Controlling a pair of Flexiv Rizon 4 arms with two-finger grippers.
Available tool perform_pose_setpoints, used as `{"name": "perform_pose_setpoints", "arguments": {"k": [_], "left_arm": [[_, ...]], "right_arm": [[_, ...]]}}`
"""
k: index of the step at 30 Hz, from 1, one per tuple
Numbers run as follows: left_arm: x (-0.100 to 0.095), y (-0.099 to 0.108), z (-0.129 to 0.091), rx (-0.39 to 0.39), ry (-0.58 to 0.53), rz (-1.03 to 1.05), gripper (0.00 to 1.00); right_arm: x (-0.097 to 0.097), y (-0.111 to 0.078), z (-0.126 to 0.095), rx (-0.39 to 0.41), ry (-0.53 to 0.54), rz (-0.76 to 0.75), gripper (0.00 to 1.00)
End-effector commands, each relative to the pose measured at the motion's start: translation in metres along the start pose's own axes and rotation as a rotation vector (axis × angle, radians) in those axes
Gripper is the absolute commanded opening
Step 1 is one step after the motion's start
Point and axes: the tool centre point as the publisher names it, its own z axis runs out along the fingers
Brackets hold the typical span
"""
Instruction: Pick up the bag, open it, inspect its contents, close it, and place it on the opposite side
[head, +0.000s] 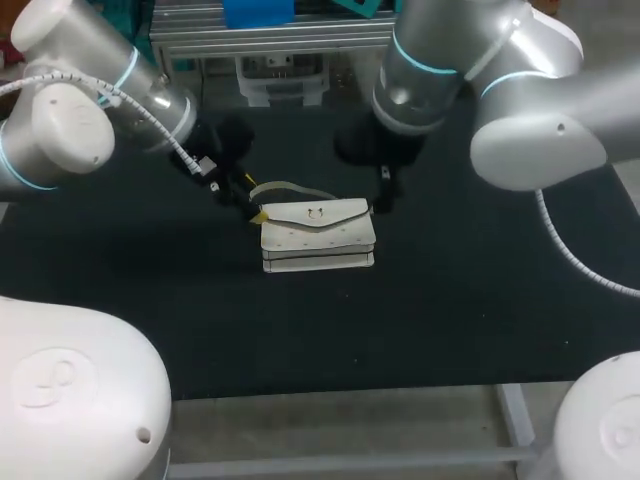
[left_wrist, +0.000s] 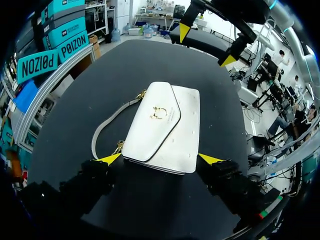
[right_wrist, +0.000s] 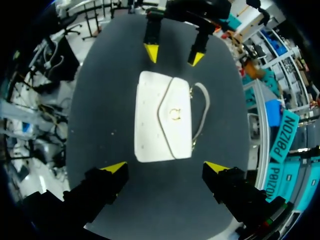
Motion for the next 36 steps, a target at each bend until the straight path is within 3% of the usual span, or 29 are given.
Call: {"name": "perform_pose_setpoints", "arguments": {"k": [1, 5, 13, 22, 26, 32, 36], "left_arm": [[-0.001, -0.013, 0.009, 0.011, -0.002, -0.178, 1.0], [-0.002, -0.024, 0.024, -0.096, -0.037, -0.468, 1.0], [-0.005, -0.024, 0.029, -0.175, -0.046, -0.839, 1.0], [-0.004, -0.013, 0.024, -0.169, -0.051, -1.075, 1.0], [0.005, -0.008, 0.022, -0.156, -0.024, -1.138, 1.0], [0.012, 0.0, 0.026, -0.066, -0.034, -1.273, 1.0], [0.014, 0.001, 0.032, -0.086, -0.105, -1.288, 1.0]], "right_arm": [[-0.018, 0.008, 0.006, 0.094, 0.064, 0.119, 1.0], [-0.027, 0.002, 0.003, 0.075, 0.132, 0.286, 1.0], [-0.036, -0.01, -0.006, 0.096, 0.25, 0.574, 1.0], [-0.026, -0.018, -0.008, 0.085, 0.358, 0.804, 1.0], [-0.016, -0.021, -0.01, 0.068, 0.35, 0.91, 1.0], [0.0, -0.023, -0.019, 0.058, 0.231, 1.03, 1.0], [0.013, -0.031, -0.022, -0.034, 0.209, 1.107, 1.0]]}}
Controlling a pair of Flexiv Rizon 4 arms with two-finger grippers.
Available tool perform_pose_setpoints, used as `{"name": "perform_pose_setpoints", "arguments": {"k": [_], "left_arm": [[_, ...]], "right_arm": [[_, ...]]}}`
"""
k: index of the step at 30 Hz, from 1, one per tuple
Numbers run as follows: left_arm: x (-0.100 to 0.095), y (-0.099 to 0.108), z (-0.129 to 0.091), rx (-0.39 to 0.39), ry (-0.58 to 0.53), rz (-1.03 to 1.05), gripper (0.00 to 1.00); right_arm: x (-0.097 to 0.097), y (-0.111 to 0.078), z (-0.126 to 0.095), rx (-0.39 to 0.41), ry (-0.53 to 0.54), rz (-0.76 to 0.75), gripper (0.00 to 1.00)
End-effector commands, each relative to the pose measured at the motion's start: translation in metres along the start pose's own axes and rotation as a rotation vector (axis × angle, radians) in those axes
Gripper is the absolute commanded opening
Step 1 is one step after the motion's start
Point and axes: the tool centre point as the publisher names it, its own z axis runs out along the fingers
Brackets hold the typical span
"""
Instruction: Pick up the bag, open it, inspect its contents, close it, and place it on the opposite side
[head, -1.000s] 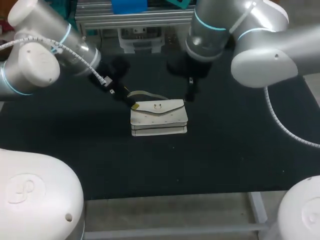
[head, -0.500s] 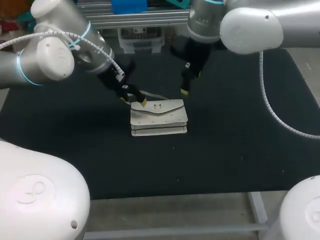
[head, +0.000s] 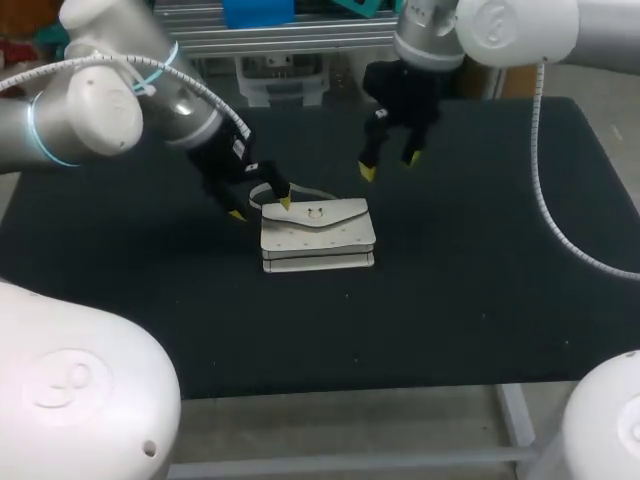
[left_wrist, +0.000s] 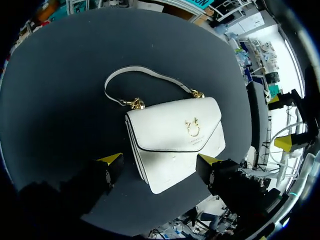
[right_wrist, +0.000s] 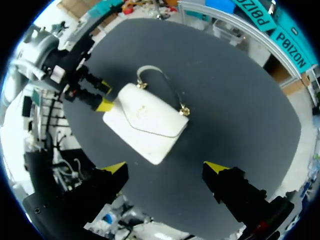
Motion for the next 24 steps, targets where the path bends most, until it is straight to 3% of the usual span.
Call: {"name": "perform_pose_setpoints", "arguments": {"k": [1, 17, 20, 24], "left_arm": [[-0.002, 0.006, 0.008, 0.062, -0.028, -0.158, 1.0], [-0.002, 0.006, 0.008, 0.062, -0.028, -0.158, 1.0], [-0.004, 0.001, 0.023, 0.031, 0.024, -0.338, 1.0], [-0.008, 0.002, 0.031, -0.005, 0.074, -0.411, 1.0]], "right_arm": [[0.006, -0.027, 0.002, -0.154, -0.02, 0.049, 1.0], [0.006, -0.027, 0.002, -0.154, -0.02, 0.049, 1.0], [0.014, -0.016, 0.014, -0.147, 0.149, 0.106, 1.0], [0.015, -0.01, 0.029, -0.099, 0.312, 0.19, 1.0]]}}
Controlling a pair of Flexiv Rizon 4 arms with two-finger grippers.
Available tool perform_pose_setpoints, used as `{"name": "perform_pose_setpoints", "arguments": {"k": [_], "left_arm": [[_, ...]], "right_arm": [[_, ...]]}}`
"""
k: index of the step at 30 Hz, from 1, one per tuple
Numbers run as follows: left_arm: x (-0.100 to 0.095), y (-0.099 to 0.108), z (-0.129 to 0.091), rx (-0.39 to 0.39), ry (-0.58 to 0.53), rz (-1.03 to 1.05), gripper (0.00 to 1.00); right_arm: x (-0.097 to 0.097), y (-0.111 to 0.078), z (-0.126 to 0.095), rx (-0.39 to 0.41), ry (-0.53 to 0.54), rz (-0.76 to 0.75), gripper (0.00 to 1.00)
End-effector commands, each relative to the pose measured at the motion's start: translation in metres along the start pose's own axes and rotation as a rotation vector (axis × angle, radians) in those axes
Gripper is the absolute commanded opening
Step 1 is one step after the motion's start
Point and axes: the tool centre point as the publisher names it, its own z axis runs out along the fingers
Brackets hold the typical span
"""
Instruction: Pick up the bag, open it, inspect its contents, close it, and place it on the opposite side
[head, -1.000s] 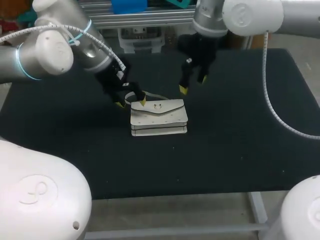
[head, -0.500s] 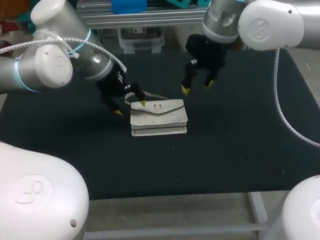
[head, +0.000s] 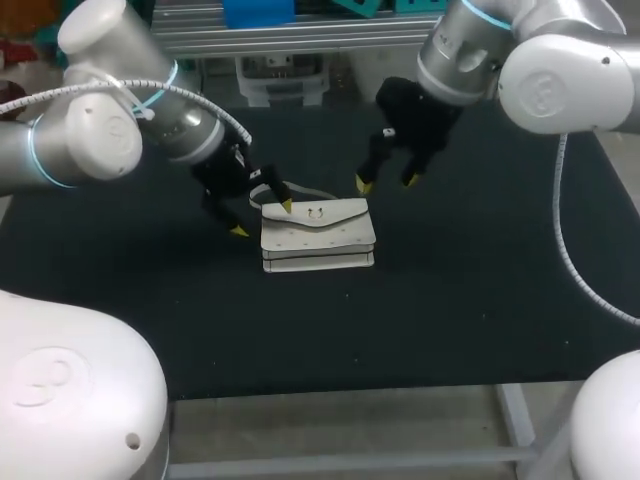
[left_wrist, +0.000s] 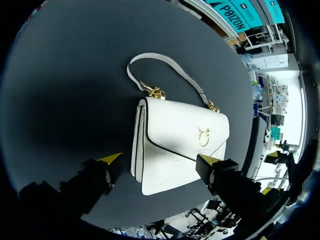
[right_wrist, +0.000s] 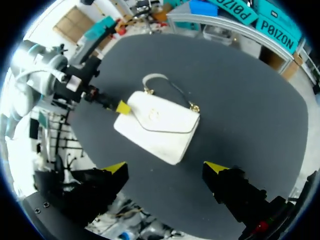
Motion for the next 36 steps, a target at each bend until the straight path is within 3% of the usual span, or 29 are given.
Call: {"name": "perform_pose_setpoints", "arguments": {"k": [1, 3, 11, 15, 16, 20, 34, 36], "left_arm": [[-0.006, -0.01, 0.017, -0.034, 0.058, -0.156, 1.0], [-0.006, -0.011, 0.018, -0.067, 0.082, -0.166, 1.0], [-0.006, -0.015, 0.018, -0.057, 0.16, -0.199, 1.0], [-0.005, -0.014, 0.017, -0.054, 0.179, -0.194, 1.0], [-0.004, -0.012, 0.017, -0.055, 0.203, -0.161, 1.0], [-0.003, -0.01, 0.018, -0.052, 0.241, -0.104, 1.0], [-0.002, -0.008, 0.025, -0.062, 0.293, -0.01, 1.0], [-0.003, -0.01, 0.024, -0.064, 0.3, -0.01, 0.92]], "right_arm": [[-0.011, 0.01, 0.016, 0.06, 0.225, 0.107, 1.0], [-0.011, 0.011, 0.019, 0.069, 0.242, 0.144, 1.0], [-0.017, 0.011, 0.033, 0.104, 0.368, 0.316, 1.0], [-0.016, 0.011, 0.035, 0.1, 0.361, 0.338, 1.0], [-0.014, 0.008, 0.04, 0.052, 0.37, 0.367, 1.0], [-0.015, 0.005, 0.054, 0.015, 0.396, 0.423, 1.0], [-0.027, 0.008, 0.087, -0.026, 0.519, 0.536, 1.0], [-0.027, 0.01, 0.09, -0.034, 0.541, 0.541, 1.0]]}}
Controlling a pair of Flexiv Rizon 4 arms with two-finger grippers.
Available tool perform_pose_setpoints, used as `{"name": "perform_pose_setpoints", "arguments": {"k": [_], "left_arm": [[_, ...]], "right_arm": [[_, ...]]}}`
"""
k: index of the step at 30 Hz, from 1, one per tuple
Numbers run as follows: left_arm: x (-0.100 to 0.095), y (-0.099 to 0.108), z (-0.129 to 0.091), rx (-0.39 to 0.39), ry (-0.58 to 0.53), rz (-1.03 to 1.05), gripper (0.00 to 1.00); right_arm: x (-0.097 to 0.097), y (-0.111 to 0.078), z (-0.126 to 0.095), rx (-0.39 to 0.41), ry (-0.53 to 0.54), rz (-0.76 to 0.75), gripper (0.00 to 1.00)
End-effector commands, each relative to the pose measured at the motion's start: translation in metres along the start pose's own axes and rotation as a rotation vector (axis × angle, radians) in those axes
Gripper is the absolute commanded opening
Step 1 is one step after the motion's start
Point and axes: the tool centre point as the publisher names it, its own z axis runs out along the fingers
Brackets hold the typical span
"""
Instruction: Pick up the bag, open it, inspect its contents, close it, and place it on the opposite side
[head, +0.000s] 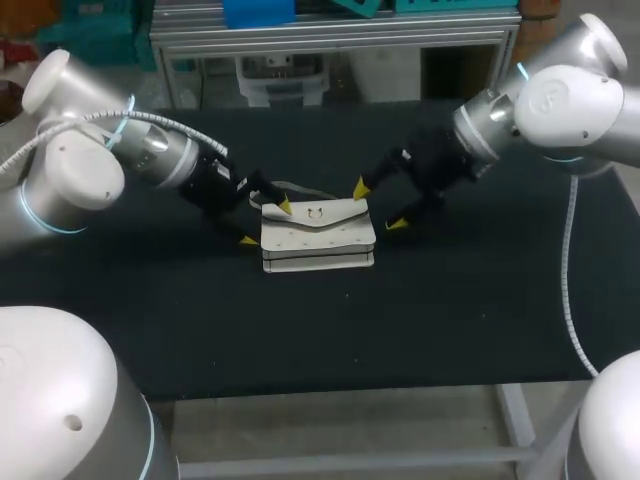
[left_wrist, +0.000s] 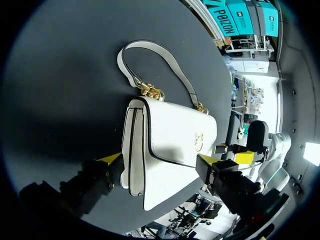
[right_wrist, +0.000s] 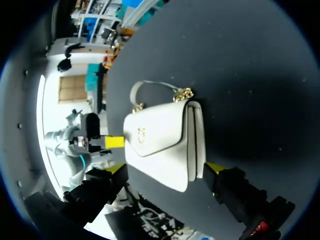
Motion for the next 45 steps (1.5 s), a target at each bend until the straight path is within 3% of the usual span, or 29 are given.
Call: {"name": "perform_pose_setpoints", "arguments": {"k": [1, 10, 19, 25, 29, 37, 40, 41, 45], "left_arm": [[-0.003, -0.003, -0.001, -0.007, 0.025, 0.004, 0.88], [0.0, -0.004, -0.011, 0.014, 0.006, 0.006, 0.85], [-0.001, -0.011, -0.006, -0.032, 0.067, 0.001, 0.76], [0.0, -0.011, 0.0, -0.053, 0.093, 0.022, 0.64], [0.001, -0.011, 0.003, -0.06, 0.098, 0.026, 0.63], [0.002, -0.016, 0.006, -0.072, 0.107, 0.029, 0.64], [0.003, -0.02, 0.01, -0.087, 0.115, 0.028, 0.6], [0.004, -0.021, 0.011, -0.088, 0.116, 0.029, 0.59], [0.006, -0.024, 0.013, -0.101, 0.13, 0.028, 0.54]], "right_arm": [[-0.008, 0.0, 0.006, -0.007, 0.054, 0.0, 1.0], [-0.004, 0.004, 0.014, -0.006, 0.069, 0.0, 1.0], [0.0, 0.009, 0.019, -0.012, 0.084, 0.001, 1.0], [0.001, 0.013, 0.024, -0.028, 0.093, 0.002, 0.86], [-0.001, 0.021, 0.027, -0.05, 0.104, 0.001, 0.69], [-0.01, 0.035, 0.04, -0.056, 0.127, 0.014, 0.67], [-0.012, 0.039, 0.041, -0.071, 0.14, 0.021, 0.58], [-0.013, 0.041, 0.041, -0.08, 0.147, 0.019, 0.5], [-0.011, 0.044, 0.041, -0.096, 0.156, 0.012, 0.46]]}}
